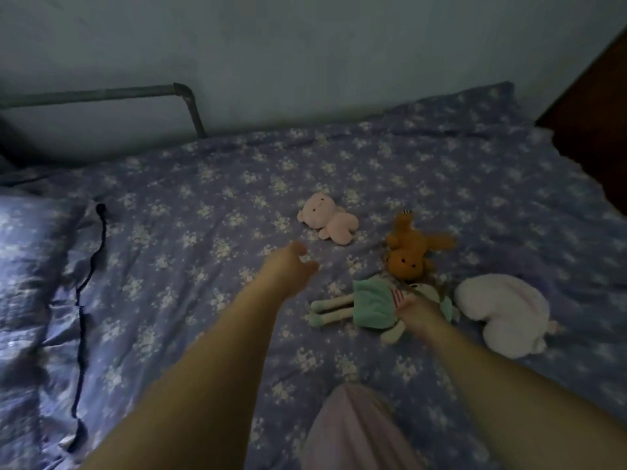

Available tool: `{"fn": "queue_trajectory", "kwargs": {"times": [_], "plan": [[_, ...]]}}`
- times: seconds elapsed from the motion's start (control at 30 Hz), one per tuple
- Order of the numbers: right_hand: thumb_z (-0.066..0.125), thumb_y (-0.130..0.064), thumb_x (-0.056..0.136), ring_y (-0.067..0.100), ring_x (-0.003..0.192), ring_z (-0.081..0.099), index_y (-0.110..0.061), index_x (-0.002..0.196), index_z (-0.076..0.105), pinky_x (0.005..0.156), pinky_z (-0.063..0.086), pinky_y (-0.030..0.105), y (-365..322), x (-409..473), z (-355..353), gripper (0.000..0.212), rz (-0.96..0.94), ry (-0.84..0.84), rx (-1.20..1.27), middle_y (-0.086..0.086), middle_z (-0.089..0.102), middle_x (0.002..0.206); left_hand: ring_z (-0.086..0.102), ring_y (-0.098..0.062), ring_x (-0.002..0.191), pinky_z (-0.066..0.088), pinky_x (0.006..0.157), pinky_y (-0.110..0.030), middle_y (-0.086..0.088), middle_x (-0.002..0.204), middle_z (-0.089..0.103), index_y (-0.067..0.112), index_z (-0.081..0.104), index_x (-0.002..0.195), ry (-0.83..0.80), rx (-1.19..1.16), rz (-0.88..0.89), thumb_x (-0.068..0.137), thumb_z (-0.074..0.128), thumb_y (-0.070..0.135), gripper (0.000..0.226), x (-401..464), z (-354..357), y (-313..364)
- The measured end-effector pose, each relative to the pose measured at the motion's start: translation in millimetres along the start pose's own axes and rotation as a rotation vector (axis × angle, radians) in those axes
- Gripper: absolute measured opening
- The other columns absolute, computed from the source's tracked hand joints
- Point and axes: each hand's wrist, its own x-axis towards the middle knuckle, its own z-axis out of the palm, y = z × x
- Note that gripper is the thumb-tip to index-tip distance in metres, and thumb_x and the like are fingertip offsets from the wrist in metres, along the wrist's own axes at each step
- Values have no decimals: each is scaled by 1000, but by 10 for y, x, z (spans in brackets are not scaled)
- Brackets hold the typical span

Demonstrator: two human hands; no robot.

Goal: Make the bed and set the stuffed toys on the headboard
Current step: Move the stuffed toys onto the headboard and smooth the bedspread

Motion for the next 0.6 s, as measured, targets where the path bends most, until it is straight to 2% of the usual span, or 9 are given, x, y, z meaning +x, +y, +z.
{"fn": "queue_trajectory", "kwargs": {"times": [0.1, 0.23, 0.27, 0.37, 0.5, 0.6], "plan": [[44, -21, 96, 35, 111, 56, -7, 127, 55, 96, 47, 39, 173, 450, -84, 36, -2, -3, 80, 17, 59, 126, 54, -30, 108, 44, 82, -33, -14, 138, 46, 14, 36, 142, -20, -21, -78, 97, 47, 33, 50, 396, 284, 231], [48, -15, 93, 36, 112, 55, -4, 127, 55, 95, 47, 40, 540, 987, -85, 36, 176, 30, 173, 20, 57, 127, 49, -31, 119, 41, 96, -34, -13, 142, 43, 15, 37, 142, -124, 16, -138, 97, 47, 32, 48, 885, 802, 529], [51, -17, 92, 36, 115, 54, -5, 131, 52, 97, 46, 40, 613, 1113, -90, 40, 215, 60, 195, 19, 55, 130, 48, -30, 121, 41, 97, -32, -12, 141, 44, 14, 39, 140, -147, 22, -135, 97, 48, 31, 47, 988, 929, 586], [57, -25, 92, 36, 126, 46, -7, 141, 40, 104, 40, 41, 775, 1437, -49, 55, 300, 97, 268, 18, 46, 141, 50, -26, 118, 39, 87, -25, -8, 137, 49, 16, 45, 135, -201, 38, -140, 96, 50, 32, 43, 1194, 1209, 704], [65, -44, 82, 35, 134, 36, -9, 146, 29, 108, 36, 45, 955, 1742, 43, 82, 455, 130, 387, 18, 36, 148, 53, -24, 115, 35, 79, -20, -7, 131, 54, 20, 45, 135, -252, 146, -152, 97, 47, 34, 41, 1366, 1418, 756], [67, -51, 80, 34, 140, 27, -4, 150, 13, 110, 29, 41, 933, 1882, 47, 100, 589, 109, 510, 18, 21, 155, 51, -23, 120, 36, 84, -20, -5, 136, 51, 21, 44, 136, -267, 219, -149, 97, 46, 34, 41, 1446, 1462, 755]]}}
